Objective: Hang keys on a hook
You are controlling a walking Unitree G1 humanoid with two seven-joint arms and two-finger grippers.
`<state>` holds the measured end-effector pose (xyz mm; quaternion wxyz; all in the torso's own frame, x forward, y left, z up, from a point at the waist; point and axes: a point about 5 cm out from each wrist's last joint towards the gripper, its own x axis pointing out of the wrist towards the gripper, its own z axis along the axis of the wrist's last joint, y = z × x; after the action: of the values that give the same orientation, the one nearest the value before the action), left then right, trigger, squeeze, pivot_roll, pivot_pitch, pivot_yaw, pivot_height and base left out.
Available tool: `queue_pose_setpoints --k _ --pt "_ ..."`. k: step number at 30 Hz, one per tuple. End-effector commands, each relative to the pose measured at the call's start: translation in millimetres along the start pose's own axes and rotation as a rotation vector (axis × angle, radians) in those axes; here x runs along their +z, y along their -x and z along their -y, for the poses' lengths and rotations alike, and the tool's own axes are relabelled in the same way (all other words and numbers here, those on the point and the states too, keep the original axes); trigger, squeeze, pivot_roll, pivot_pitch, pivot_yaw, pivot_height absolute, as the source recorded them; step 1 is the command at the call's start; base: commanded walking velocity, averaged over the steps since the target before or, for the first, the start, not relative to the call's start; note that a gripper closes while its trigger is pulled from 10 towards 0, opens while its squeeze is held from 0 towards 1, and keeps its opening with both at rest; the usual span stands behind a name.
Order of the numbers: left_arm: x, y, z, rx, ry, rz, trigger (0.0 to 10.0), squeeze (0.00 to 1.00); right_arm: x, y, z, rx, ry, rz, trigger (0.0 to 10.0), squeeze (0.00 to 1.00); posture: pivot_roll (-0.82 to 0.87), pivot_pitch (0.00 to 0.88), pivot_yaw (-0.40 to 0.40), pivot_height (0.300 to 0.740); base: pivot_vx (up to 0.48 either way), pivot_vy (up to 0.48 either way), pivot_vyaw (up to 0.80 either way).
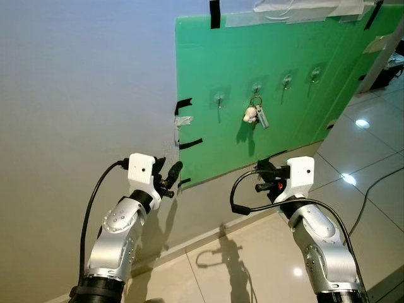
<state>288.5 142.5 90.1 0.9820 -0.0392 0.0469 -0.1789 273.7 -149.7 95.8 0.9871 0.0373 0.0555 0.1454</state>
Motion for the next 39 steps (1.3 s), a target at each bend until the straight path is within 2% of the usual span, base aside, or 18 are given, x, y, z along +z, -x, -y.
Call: queue_pose_setpoints --k 1,6,7,8,10,11,14,16,17,18,22,24,27,28,29,31,36,39 --pt "3 -1.4 -3.1 0.016 -0.011 0.008 10.0 0.0 6 -2.5 -0.6 0.012 0.093 0.017 0.0 0.0 -0.01 0.0 0.021 0.74 0.0 0.0 0.0" --pt "4 0.0 -6.9 0.039 -0.019 0.011 10.0 0.0 24 -4.2 -1.6 0.127 0.217 0.074 0.0 0.0 -0.01 0.0 0.018 0.74 0.0 0.0 0.0" --pt "3 0.2 -7.1 0.043 -0.041 0.01 10.0 0.0 35 -6.1 2.9 0.156 0.31 0.102 0.0 0.0 -0.01 0.0 0.013 0.74 0.0 0.0 0.0" --pt "3 0.1 -7.1 0.044 -0.051 0.011 10.0 0.0 42 -7.8 7.1 0.152 0.356 0.12 0.0 0.0 -0.01 0.0 0.011 0.74 0.0 0.0 0.0" --pt "3 -0.1 -7.5 0.054 -0.063 0.016 10.0 0.0 51 -9.9 12.5 0.129 0.387 0.148 0.0 0.0 -0.01 0.0 0.002 0.74 0.0 0.0 0.0" --pt "4 -1.4 -7.6 0.075 -0.071 0.033 10.0 0.0 66 -13.6 22.9 0.049 0.411 0.211 0.0 0.0 0.0 0.0 -0.012 0.74 0.0 0.0 0.0" --pt "6 -4.0 -7.1 0.108 -0.066 0.066 10.0 0.0 73 -16.4 31.2 -0.054 0.48 0.266 0.0 0.0 0.0 0.0 -0.022 0.74 0.0 0.0 0.0" --pt "8 -4.9 -5.2 0.128 -0.053 0.092 10.0 0.0 77 -16.9 26.8 -0.1 0.573 0.339 0.0 0.0 0.0 0.0 -0.028 0.74 0.0 0.0 0.0" --pt "8 -4.9 -5.2 0.128 -0.053 0.092 10.0 0.0 77 -16.9 26.8 -0.1 0.573 0.339 0.0 0.0 0.0 0.0 -0.028 0.74 0.0 0.0 0.0" --pt "10 -4.9 -0.9 0.121 -0.058 0.106 10.0 0.0 78 -16.5 17.8 -0.095 0.654 0.394 0.0 0.0 0.01 0.0 -0.028 0.74 0.0 0.0 0.0" --pt "9 -5.1 5.5 0.089 -0.082 0.116 10.0 0.0 72 -14.7 3.5 -0.001 0.777 0.434 0.0 0.0 0.01 0.0 -0.018 0.74 0.0 0.0 0.0" --pt "8 -5.8 5.1 0.075 -0.078 0.108 10.0 0.0 66 -15.5 3.5 0.047 0.748 0.397 0.0 0.0 0.0 0.0 -0.014 0.74 0.0 0.0 0.0" --pt "9 -7.4 7.7 0.052 -0.085 0.108 10.0 0.0 68 -13.2 7.7 0.06 0.775 0.398 0.0 0.0 -0.02 0.0 -0.002 0.74 0.0 0.0 0.0" --pt "9 -8.4 8.2 0.046 -0.091 0.109 10.0 0.0 70 -12.4 9.2 0.059 0.818 0.409 0.0 0.0 -0.02 0.0 0.001 0.74 0.0 0.0 0.0" --pt "10 -12.0 7.8 0.043 -0.09 0.108 10.0 0.0 74 -11.3 11.7 0.075 0.952 0.429 0.0 0.0 -0.04 0.0 0.013 0.74 0.0 0.0 0.0" --pt "11 -15.5 8.9 0.035 -0.091 0.111 10.0 0.0 77 -10.2 13.7 0.087 1.093 0.448 0.0 0.0 -0.05 0.0 0.021 0.74 0.0 0.0 0.0" --pt "15 -21.8 12.8 0.0 -0.106 0.12 10.0 0.0 88 -8.4 21.0 0.106 1.222 0.458 0.0 0.0 -0.07 0.0 0.033 0.74 0.0 0.0 0.0" --pt "16 -22.4 9.5 0.0 -0.111 0.119 10.0 0.0 96 -6.0 21.6 0.144 1.363 0.469 0.0 0.0 -0.09 0.0 0.038 0.74 0.0 0.0 0.0"
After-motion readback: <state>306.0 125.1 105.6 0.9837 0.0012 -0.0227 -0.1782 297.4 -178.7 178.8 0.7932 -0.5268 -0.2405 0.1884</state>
